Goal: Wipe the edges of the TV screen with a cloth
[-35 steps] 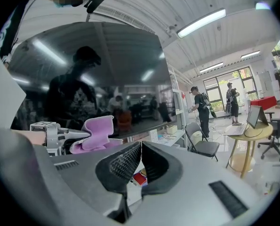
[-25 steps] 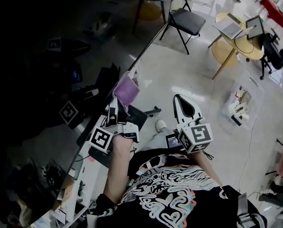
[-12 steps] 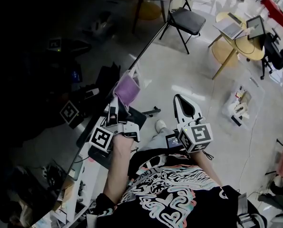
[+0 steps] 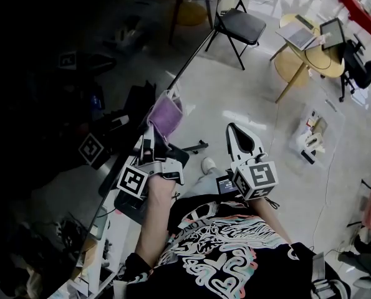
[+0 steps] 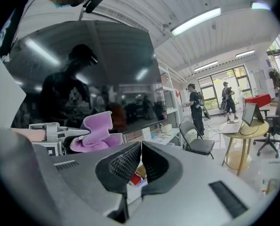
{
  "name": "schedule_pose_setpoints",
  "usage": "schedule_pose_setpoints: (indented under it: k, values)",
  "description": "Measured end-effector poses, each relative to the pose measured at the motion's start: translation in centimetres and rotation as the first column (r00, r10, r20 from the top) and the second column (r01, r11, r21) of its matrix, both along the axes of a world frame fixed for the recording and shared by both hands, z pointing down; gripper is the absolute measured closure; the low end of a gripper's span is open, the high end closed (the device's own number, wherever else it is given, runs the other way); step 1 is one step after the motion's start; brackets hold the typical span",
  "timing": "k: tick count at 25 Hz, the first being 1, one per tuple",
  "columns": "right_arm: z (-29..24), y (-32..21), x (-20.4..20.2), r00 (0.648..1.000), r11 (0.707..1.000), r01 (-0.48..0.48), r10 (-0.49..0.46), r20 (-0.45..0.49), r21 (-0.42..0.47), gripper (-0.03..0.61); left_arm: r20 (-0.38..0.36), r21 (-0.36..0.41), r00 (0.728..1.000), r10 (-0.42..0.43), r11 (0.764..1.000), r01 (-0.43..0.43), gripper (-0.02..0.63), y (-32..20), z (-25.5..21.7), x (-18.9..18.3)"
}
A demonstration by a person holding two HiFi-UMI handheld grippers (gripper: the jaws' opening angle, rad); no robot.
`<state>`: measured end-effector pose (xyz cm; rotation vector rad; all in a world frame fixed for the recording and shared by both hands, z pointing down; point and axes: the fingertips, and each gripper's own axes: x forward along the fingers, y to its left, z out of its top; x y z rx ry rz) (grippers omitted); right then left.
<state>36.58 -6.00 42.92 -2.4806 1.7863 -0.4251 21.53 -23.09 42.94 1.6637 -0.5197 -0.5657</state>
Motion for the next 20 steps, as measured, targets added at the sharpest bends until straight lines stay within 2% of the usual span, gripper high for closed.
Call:
schedule_pose_setpoints:
  k: [11, 20]
  values:
    - [-0.5, 0.4, 2.8, 0.999, 0.999, -0.037, 0.037, -0.015, 0.001, 0.548, -0.015, -0.020, 1.000, 0.007, 1.000, -0.008, 0.522, -0.5, 0.0, 3.2]
    - [-0.3, 0.2, 2.6, 0.999, 0.999, -0.044, 0.044, -0.011, -0.003, 0.548, -0.022, -0.023, 1.000, 0.012, 1.000, -0.013, 0.522, -0.7, -0.2, 3.5]
